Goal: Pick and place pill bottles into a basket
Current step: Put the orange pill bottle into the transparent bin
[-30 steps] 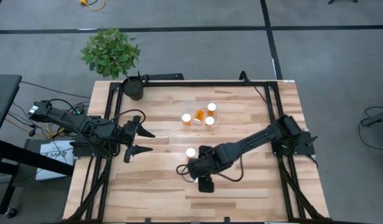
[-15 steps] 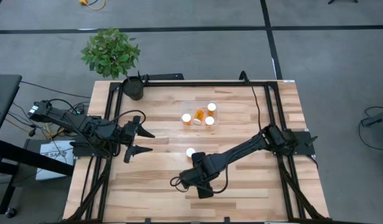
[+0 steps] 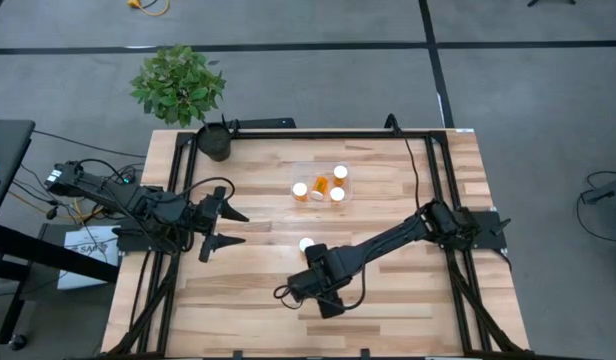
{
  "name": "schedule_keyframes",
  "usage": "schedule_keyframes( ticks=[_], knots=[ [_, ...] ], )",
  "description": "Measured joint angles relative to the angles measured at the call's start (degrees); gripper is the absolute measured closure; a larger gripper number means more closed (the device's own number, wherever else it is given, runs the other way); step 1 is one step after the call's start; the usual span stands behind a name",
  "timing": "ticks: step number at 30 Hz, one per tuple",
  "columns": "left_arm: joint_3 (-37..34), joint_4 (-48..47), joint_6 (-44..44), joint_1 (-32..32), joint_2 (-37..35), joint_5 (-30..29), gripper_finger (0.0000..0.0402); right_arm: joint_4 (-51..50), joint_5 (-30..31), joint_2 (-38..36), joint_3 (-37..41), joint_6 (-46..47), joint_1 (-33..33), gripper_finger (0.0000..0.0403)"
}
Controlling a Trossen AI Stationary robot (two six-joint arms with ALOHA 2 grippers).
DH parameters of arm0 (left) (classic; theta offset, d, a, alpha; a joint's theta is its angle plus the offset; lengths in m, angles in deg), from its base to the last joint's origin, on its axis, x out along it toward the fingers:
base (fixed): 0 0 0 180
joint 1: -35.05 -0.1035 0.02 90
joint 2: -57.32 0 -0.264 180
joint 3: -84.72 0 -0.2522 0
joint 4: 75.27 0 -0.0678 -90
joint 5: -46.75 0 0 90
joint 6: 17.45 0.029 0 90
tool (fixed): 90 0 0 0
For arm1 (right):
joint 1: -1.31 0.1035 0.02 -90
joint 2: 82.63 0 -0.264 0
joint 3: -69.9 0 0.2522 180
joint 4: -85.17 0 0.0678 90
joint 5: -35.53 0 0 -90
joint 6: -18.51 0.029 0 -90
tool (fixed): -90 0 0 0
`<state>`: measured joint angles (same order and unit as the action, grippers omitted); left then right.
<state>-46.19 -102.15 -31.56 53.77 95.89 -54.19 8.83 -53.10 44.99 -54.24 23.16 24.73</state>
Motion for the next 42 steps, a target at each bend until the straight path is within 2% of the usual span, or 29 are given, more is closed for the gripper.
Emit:
schedule_keyframes(
  ticks=[15,32,42],
  knots=[
    [0.00,0.08,0.00,0.00,0.00,0.01,0.0143,1.84,-1.64,1.27,0.08,-6.58,-0.70,0.0152],
    [0.00,0.15,-0.04,0.01,0.00,0.00,0.0143,3.54,-2.05,2.23,0.09,-6.65,-0.81,0.0155],
    [0.00,0.11,-0.30,0.01,0.01,0.02,0.0143,4.54,-2.86,2.23,0.09,-6.65,-0.93,0.0185]
  ],
)
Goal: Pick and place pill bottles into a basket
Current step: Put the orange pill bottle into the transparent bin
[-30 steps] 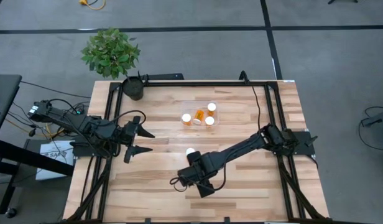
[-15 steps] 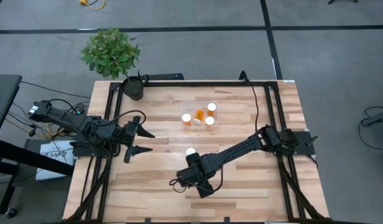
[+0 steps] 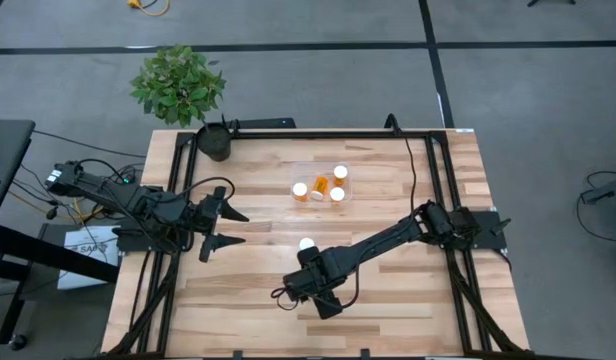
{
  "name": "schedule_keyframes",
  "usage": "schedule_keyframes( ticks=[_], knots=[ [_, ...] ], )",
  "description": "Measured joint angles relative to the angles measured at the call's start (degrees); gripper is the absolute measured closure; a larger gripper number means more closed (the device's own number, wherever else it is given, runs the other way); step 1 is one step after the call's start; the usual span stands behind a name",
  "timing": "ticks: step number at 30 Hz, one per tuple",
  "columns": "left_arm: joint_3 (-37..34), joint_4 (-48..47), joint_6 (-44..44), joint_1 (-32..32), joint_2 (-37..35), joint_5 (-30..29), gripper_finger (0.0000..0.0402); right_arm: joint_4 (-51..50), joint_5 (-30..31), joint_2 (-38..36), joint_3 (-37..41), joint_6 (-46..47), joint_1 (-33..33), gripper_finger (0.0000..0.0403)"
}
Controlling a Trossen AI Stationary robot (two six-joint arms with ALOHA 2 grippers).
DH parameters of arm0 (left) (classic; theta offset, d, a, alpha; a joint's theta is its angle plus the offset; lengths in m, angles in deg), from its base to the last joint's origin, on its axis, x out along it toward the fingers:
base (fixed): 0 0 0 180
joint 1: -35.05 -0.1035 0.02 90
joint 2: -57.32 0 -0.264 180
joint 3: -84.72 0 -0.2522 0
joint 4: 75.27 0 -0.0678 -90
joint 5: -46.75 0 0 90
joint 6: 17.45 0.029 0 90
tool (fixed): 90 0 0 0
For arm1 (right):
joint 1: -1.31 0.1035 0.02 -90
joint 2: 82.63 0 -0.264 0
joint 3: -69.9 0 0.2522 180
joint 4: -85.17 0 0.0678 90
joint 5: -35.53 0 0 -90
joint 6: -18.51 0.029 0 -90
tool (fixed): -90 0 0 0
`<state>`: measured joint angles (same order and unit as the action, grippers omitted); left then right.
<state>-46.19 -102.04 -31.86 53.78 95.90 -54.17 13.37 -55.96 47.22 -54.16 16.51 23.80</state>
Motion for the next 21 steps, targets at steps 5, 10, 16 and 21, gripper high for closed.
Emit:
schedule_keyframes(
  ticks=[5,10,16,21],
  knots=[
    [0.00,-0.02,-1.01,-0.01,-0.01,0.04,0.0143,-0.02,-0.09,-0.02,0.00,0.06,-0.04,0.0192],
    [0.00,-0.02,-1.01,-0.01,-0.01,0.03,0.0143,-0.02,-0.09,-0.04,0.00,0.46,-0.08,0.0184],
    [0.00,-0.02,-1.29,0.00,-0.01,0.02,0.0143,-0.11,-0.17,-0.06,0.00,0.99,-0.20,0.0194],
    [0.00,-0.02,-1.42,-0.01,0.01,0.02,0.0143,-0.15,-1.93,-0.09,0.00,2.06,-0.52,0.0195]
  ],
)
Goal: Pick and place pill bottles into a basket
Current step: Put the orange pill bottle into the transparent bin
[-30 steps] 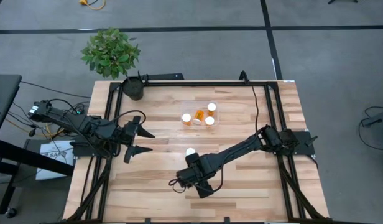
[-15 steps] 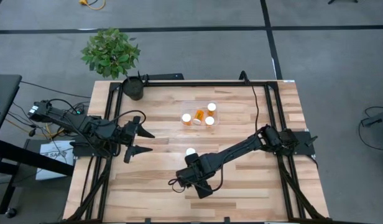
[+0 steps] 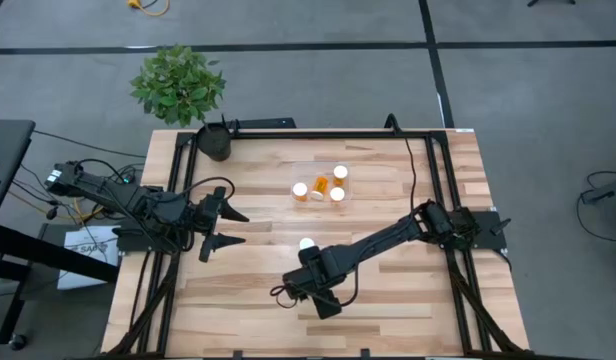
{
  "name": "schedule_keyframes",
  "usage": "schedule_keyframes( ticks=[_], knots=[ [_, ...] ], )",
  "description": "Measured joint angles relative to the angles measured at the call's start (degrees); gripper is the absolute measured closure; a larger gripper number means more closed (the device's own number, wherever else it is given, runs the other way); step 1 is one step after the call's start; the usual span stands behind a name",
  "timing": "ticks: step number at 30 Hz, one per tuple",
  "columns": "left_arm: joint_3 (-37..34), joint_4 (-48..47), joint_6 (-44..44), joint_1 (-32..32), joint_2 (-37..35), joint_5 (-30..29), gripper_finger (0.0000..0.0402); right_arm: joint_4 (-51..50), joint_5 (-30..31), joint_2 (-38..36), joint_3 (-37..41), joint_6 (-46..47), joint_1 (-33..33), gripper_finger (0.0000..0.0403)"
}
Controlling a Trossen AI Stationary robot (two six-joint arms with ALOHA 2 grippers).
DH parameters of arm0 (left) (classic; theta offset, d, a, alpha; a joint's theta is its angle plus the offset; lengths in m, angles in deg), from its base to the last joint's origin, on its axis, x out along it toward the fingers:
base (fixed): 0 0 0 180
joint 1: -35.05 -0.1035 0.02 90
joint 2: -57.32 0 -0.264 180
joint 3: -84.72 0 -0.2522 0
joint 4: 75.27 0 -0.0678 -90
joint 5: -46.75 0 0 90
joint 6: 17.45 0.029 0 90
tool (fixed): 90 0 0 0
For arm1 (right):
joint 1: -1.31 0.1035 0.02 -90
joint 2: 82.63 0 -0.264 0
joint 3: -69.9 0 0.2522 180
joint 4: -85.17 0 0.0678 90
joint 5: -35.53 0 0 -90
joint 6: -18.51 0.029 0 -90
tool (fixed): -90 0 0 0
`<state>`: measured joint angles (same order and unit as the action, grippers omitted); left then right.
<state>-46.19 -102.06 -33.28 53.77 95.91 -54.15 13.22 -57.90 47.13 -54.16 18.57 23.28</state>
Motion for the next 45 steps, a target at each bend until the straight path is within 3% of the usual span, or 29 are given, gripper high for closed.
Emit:
schedule_keyframes(
  ticks=[12,18,25,32,40,45],
  knots=[
    [0.00,-0.02,-0.01,0.02,-0.02,0.00,0.0143,-4.96,-4.47,-0.55,-1.53,1.47,-0.76,0.0198],
    [0.00,-0.02,-0.02,0.02,0.00,0.00,0.0143,-12.07,-4.64,-0.52,-6.34,-0.46,-1.72,0.0188],
    [0.00,-0.02,-0.02,0.00,-0.02,-0.02,0.0143,-22.50,-4.60,-0.48,-14.98,-5.08,-4.65,0.0202],
    [0.00,-0.01,-0.02,0.01,-0.01,-0.02,0.0143,-31.62,-4.19,-0.54,-24.82,-9.97,-9.98,0.0187],
    [0.00,0.07,-0.84,0.00,-0.02,-0.27,0.0143,-31.82,-3.76,-5.46,-23.98,-15.24,-19.27,0.0200],
    [0.00,0.09,-1.34,0.00,0.00,-0.52,0.0143,-31.83,-1.52,-6.27,-23.93,-18.93,-26.00,0.0184]
  ],
)
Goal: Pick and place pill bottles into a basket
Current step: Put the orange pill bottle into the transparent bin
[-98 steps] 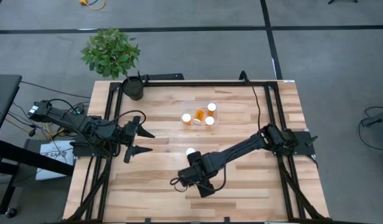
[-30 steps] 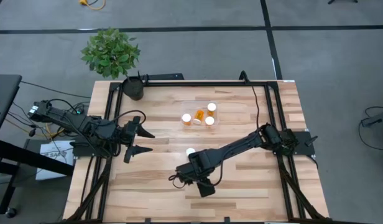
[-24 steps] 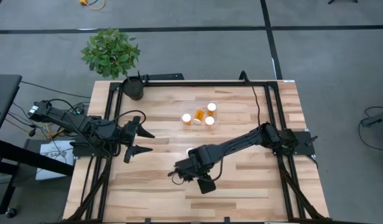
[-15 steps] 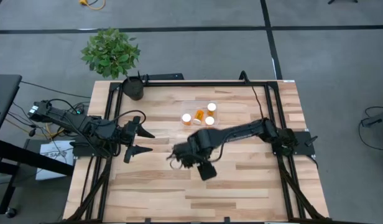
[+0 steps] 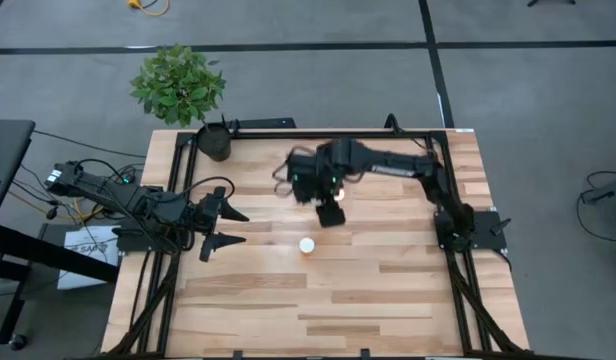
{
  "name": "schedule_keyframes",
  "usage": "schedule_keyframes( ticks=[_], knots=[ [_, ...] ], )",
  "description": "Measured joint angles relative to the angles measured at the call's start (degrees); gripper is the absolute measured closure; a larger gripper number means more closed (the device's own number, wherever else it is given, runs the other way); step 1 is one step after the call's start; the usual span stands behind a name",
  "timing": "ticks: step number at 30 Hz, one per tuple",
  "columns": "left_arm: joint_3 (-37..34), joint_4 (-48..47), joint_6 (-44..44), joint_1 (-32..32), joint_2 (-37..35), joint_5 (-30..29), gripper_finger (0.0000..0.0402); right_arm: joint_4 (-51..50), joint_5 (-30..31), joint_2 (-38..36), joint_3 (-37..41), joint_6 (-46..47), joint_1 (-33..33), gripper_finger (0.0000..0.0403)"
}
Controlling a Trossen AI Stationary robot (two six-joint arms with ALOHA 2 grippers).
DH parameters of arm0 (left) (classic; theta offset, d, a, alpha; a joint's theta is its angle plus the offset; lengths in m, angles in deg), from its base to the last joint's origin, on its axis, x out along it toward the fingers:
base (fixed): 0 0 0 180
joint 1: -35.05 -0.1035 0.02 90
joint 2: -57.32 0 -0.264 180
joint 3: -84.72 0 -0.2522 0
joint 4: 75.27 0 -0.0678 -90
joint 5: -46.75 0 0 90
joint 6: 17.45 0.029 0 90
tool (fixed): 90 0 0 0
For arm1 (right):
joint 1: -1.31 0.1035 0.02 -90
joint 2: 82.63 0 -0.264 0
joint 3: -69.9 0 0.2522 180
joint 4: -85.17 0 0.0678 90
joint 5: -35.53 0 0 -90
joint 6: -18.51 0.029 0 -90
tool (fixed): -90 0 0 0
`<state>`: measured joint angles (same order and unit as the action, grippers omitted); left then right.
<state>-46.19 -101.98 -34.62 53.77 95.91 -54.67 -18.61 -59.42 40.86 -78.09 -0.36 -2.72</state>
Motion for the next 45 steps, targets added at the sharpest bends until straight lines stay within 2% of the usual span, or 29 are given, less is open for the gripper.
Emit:
schedule_keyframes(
  ticks=[10,16,20,25,32,40,45],
  knots=[
    [0.00,0.00,-1.31,0.00,-0.01,-2.23,0.0143,3.31,0.33,0.44,0.65,-8.06,-11.83,0.0199],
    [0.00,0.00,-2.14,0.00,-0.02,-4.19,0.0143,7.19,-1.52,0.52,0.83,-8.75,-17.48,0.0182],
    [0.00,0.02,-2.16,0.00,-0.01,-4.44,0.0143,8.79,-2.56,0.52,0.83,-8.83,-20.16,0.0186],
    [0.00,0.00,-2.16,0.00,0.00,-4.44,0.0143,9.81,-2.84,0.94,0.79,-10.06,-21.01,0.0198],
    [0.00,0.02,-2.34,0.00,-0.02,-4.44,0.0143,9.91,-3.58,5.37,0.89,-10.08,-19.73,0.0182],
    [0.00,0.01,-2.64,0.00,0.00,-4.44,0.0143,11.03,-4.05,10.06,0.87,-10.15,-19.16,0.0197],
    [0.00,0.00,-2.66,0.00,-0.02,-4.44,0.0143,13.04,-4.13,12.76,0.85,-10.22,-18.32,0.0186]
  ],
)
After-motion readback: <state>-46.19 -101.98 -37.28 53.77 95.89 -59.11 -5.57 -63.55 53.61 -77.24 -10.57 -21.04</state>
